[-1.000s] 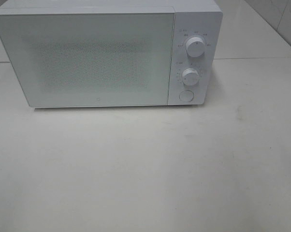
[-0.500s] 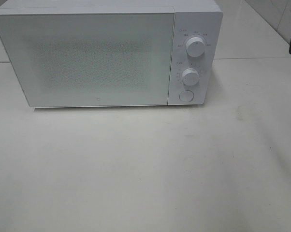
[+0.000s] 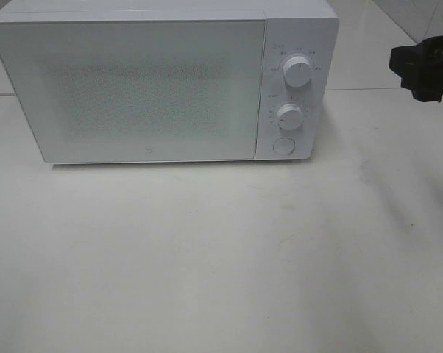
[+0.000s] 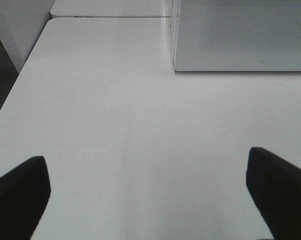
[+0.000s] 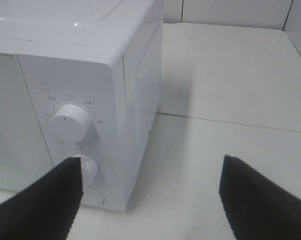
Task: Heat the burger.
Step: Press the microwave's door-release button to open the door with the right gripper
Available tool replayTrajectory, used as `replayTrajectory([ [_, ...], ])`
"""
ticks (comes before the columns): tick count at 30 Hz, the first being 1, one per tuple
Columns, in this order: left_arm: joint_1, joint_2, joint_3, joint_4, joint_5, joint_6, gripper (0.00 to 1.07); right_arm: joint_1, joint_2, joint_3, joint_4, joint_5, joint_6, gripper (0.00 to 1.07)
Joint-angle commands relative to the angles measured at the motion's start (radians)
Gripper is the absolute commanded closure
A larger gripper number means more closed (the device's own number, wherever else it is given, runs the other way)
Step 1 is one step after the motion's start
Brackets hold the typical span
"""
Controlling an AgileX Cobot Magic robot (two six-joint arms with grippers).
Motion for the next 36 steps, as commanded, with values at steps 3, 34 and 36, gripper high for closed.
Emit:
replayTrajectory([
  [3,0.005,-0.007,0.003,0.001,-0.015,-0.005,0.06,-0.005,0.109,0.068,0.1,-0.309,-0.022,0.32],
  [34,0.005,-0.007,0.003,0.001,-0.015,-0.005,0.06,0.537,0.552,0.151,0.711,-0.996,-0.292,0.32],
  [36,0.005,-0.007,0.003,0.001,-0.015,-0.005,0.06,0.563,0.575,0.151,0.735,-1.016,-0.29,0.32],
])
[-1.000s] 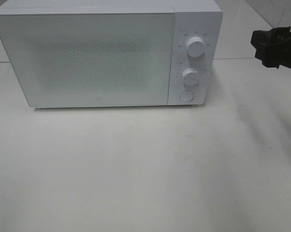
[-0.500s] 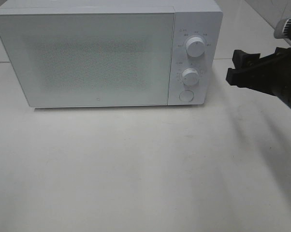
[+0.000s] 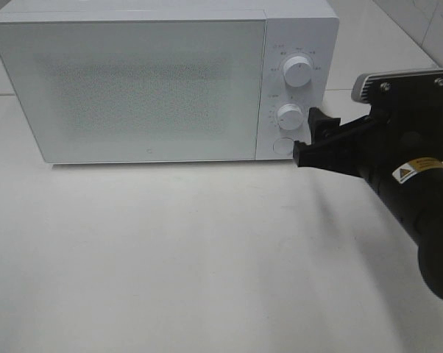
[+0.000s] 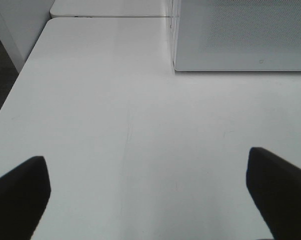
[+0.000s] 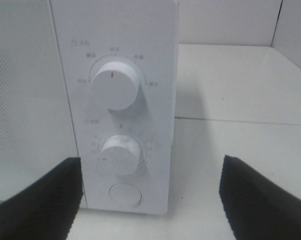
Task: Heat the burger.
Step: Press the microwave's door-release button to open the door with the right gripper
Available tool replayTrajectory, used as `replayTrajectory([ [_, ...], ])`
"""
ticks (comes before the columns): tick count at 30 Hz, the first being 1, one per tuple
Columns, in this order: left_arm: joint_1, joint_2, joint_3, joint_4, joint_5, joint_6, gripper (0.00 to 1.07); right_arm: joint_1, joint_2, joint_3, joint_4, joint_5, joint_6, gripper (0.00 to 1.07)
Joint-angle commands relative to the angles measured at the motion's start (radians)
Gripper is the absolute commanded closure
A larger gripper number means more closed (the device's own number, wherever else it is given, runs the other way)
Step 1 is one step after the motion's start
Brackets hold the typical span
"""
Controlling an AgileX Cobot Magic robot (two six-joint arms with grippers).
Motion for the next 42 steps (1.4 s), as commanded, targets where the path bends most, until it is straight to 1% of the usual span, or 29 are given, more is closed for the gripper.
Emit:
replayTrajectory([
  [1,0.005,-0.007,0.003,0.001,-0.015,-0.005,0.06,0.061,0.051,0.0,0.054,-0.106,0.005,0.32],
  [7,0.005,-0.007,0.003,0.001,-0.015,-0.005,0.06,0.096,0.111,0.0,0.084,-0.121,0.052,0.32],
  [18,0.005,-0.007,0.003,0.001,-0.015,-0.005,0.06,0.096,0.146,0.0,0.084,-0.134,0.084,0.32],
  [21,0.005,-0.007,0.003,0.001,-0.015,-0.005,0.06,0.096,0.146,0.0,0.084,-0.129,0.131,0.32],
  [23,0.005,-0.007,0.003,0.001,-0.015,-0.005,0.06,0.096,0.146,0.0,0.083,-0.103,0.253,0.32],
  [24,0.005,-0.007,0.003,0.001,-0.015,-0.005,0.06,0.096,0.146,0.0,0.083,-0.103,0.253,0.32],
  [26,0.005,-0.007,0.003,0.001,-0.015,-0.005,0.06,0.096,0.149,0.0,0.083,-0.086,0.417,0.33],
  [27,0.005,-0.007,0.003,0.001,-0.015,-0.005,0.06,0.096,0.149,0.0,0.083,-0.086,0.417,0.33],
  [28,0.005,-0.007,0.003,0.001,-0.015,-0.005,0.06,0.096,0.149,0.0,0.083,-0.072,0.541,0.35],
  [29,0.005,-0.007,0.003,0.001,-0.015,-0.005,0.06,0.096,0.149,0.0,0.083,-0.072,0.541,0.35],
  [30,0.005,-0.007,0.003,0.001,-0.015,-0.005,0.06,0.096,0.149,0.0,0.081,-0.052,0.682,0.38],
  [31,0.005,-0.007,0.003,0.001,-0.015,-0.005,0.06,0.096,0.149,0.0,0.081,-0.052,0.682,0.38],
  [32,0.005,-0.007,0.003,0.001,-0.015,-0.005,0.06,0.096,0.149,0.0,0.081,-0.046,0.755,0.4],
  [33,0.005,-0.007,0.003,0.001,-0.015,-0.005,0.06,0.096,0.149,0.001,0.081,-0.032,0.894,0.45],
  [34,0.005,-0.007,0.003,0.001,-0.015,-0.005,0.06,0.096,0.149,0.001,0.081,-0.032,0.894,0.45],
  [35,0.005,-0.007,0.003,0.001,-0.015,-0.005,0.06,0.096,0.149,0.001,0.079,-0.014,1.021,0.49],
  [36,0.005,-0.007,0.003,0.001,-0.015,-0.005,0.06,0.096,0.149,0.001,0.079,-0.003,1.089,0.52],
  [37,0.005,-0.007,0.003,0.001,-0.015,-0.005,0.06,0.096,0.149,0.001,0.079,-0.003,1.089,0.52],
  [38,0.005,-0.007,0.003,0.001,-0.015,-0.005,0.06,0.096,0.149,0.001,0.079,0.019,1.204,0.57],
  [39,0.005,-0.007,0.003,0.001,-0.015,-0.005,0.06,0.096,0.149,0.001,0.079,0.026,1.263,0.61],
  [40,0.005,-0.007,0.003,0.001,-0.015,-0.005,0.06,0.096,0.149,0.001,0.079,0.026,1.263,0.61],
  [41,0.005,-0.007,0.003,0.001,-0.015,-0.005,0.06,0.096,0.149,0.001,0.079,0.046,1.37,0.68],
  [42,0.005,-0.007,0.003,0.001,-0.015,-0.005,0.06,0.096,0.149,0.001,0.079,0.046,1.37,0.68],
])
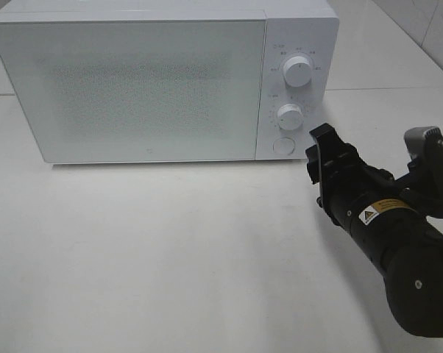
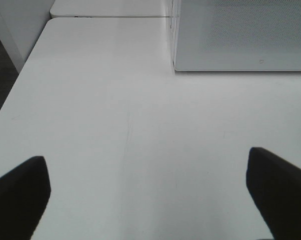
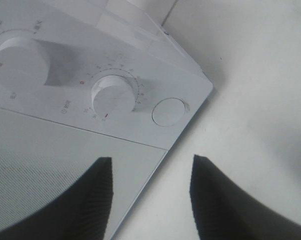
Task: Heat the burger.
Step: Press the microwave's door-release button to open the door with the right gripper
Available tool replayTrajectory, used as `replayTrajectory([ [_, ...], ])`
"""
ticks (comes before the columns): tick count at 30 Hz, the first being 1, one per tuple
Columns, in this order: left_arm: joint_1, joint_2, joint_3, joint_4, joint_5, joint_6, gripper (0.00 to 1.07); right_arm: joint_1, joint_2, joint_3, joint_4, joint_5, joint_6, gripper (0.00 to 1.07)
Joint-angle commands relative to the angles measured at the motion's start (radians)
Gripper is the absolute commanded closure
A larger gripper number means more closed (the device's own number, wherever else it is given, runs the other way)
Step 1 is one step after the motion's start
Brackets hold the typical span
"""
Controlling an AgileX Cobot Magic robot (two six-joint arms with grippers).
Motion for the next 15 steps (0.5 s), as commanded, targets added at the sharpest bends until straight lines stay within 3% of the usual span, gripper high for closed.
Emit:
replayTrajectory([
  [1,0.005,-0.007,0.003,0.001,-0.015,-0.005,0.06,0.004,-0.003,0.003,-0.012,0.033,0.251,0.76],
  [3,0.005,-0.007,0.003,0.001,-0.015,-0.005,0.06,0.004,-0.003,0.003,-0.012,0.034,0.284,0.8],
  [4,0.005,-0.007,0.003,0.001,-0.015,-0.005,0.06,0.004,0.0,0.003,-0.012,0.035,0.348,0.89],
  [6,0.005,-0.007,0.003,0.001,-0.015,-0.005,0.06,0.004,0.001,0.003,-0.012,0.04,0.374,0.93],
  [8,0.005,-0.007,0.003,0.001,-0.015,-0.005,0.06,0.004,0.003,0.002,-0.011,0.066,0.419,1.03],
  [15,0.005,-0.007,0.003,0.001,-0.015,-0.005,0.06,0.002,0.003,-0.002,-0.002,0.104,0.463,1.07],
])
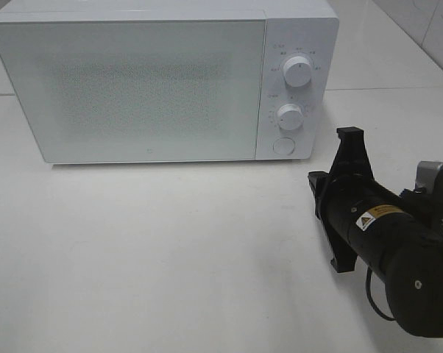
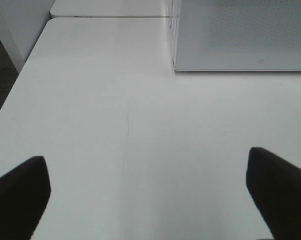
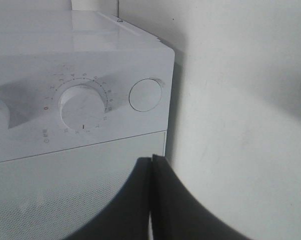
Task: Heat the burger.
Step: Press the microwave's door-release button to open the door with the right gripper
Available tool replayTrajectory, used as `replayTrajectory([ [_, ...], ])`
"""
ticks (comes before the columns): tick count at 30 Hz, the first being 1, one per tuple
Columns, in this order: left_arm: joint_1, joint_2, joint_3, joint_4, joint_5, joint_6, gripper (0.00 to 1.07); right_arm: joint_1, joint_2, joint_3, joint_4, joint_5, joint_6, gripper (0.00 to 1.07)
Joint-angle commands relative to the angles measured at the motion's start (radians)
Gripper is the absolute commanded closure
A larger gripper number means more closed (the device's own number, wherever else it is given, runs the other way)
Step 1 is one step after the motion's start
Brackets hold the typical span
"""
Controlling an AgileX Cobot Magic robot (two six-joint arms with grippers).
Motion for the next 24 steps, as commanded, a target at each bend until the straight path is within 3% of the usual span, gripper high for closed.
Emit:
replayTrajectory([
  [1,0.005,-0.007,0.003,0.001,-0.015,-0.005,0.06,0.0,0.004,-0.014,0.011,0.052,0.012,1.07],
  [24,0.005,-0.007,0.003,0.001,-0.015,-0.005,0.06,-0.103,0.185,-0.26,-0.027,0.103,-0.011,1.07],
])
